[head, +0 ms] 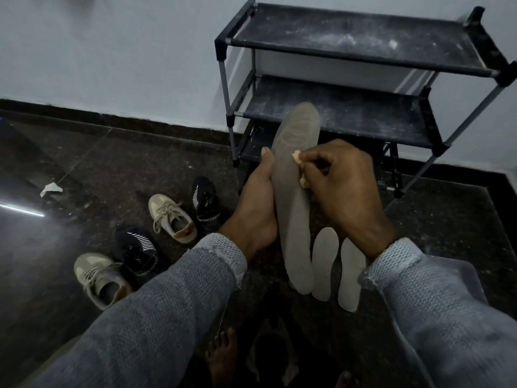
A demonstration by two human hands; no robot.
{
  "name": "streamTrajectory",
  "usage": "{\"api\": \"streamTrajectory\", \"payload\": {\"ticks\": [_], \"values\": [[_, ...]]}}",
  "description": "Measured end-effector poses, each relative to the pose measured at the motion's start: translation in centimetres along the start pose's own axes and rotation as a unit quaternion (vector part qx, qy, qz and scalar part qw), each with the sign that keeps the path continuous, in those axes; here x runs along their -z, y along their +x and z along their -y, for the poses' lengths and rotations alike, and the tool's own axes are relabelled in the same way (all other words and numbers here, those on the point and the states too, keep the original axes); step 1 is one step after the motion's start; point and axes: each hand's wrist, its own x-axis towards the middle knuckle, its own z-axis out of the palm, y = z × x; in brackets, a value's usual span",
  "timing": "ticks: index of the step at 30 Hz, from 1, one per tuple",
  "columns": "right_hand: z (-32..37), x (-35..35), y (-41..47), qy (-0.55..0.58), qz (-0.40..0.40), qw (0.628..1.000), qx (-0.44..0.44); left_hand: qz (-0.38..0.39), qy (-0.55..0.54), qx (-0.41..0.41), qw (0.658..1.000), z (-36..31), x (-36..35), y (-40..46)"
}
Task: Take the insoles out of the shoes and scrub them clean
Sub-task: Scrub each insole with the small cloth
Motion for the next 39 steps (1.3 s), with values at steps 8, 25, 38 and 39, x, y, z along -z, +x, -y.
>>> {"api": "streamTrajectory", "payload": {"ticks": [8, 25, 38, 39], "values": [[1.0, -0.6, -0.6, 0.194, 0.128, 0.972, -0.036, -0.009, -0.017, -0.003, 1.000, -0.4, 0.5, -0.1], [0.7, 0.0, 0.2, 0.130, 0.112, 0.985, -0.012, -0.020, 0.033, -0.003, 0.999, 0.1, 0.3, -0.4], [0.3, -0.2, 0.2, 0.057, 0.033, 0.998, 0.021, -0.006, 0.065, -0.003, 0.998, 0.5, 0.0, 0.0], [0.4, -0.2, 0.1, 0.077, 0.057, 0.995, 0.016, -0.006, 0.070, -0.008, 0.997, 0.3, 0.3, 0.1]]}}
